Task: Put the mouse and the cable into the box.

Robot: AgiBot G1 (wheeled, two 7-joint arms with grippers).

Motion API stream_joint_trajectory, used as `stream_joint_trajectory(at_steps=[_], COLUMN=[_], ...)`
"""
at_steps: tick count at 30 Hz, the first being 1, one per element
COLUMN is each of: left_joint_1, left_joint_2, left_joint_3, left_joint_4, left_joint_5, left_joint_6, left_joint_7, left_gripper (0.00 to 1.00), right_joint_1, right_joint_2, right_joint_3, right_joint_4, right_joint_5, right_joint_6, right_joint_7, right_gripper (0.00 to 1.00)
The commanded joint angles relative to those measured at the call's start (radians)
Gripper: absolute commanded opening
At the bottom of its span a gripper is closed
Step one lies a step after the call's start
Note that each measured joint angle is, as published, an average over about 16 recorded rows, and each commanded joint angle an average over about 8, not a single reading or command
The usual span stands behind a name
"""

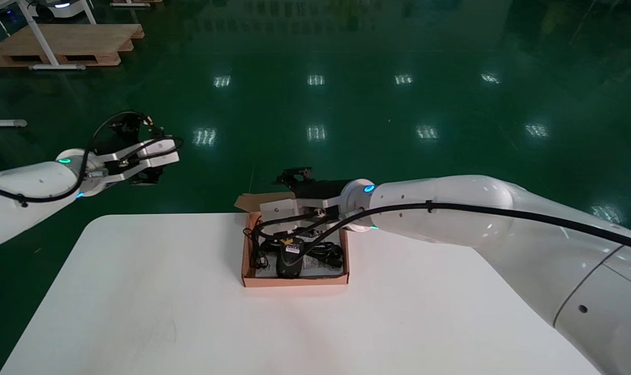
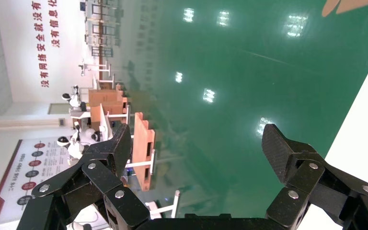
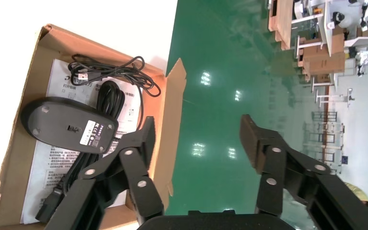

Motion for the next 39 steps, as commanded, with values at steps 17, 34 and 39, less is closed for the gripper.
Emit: stream_joint_trajectory(at_steps=[17,34,39], left_joint_1=[0.159,0.328,0.377], left_joint_2=[-0.137,-0.281,-0.324], left_joint_3=[-0.179,-0.368,-0.424], left_joint_4=[-0.230,-0.473,-0.545], left_joint_5=[-0.287,-0.589,-0.679], left_joint_6=[0.331,0.681,0.784], left_joint_7=[-0.096,-0.198,-0.228], left_gripper=[1.00,1.00,1.00], right_joint_1=[-0.188,-0.388,-0.447], right_joint_2=[0.205,0.421,0.485], right_joint_3=[0.294,0.603,0.695], right_joint_4=[0.166,0.342,0.394], right_joint_5=[0.169,0.348,0.401], right_joint_6=[-0.264,-0.543,-0.625], right_joint_7=[0.142,0.292,0.336], right_gripper=[1.00,1.00,1.00])
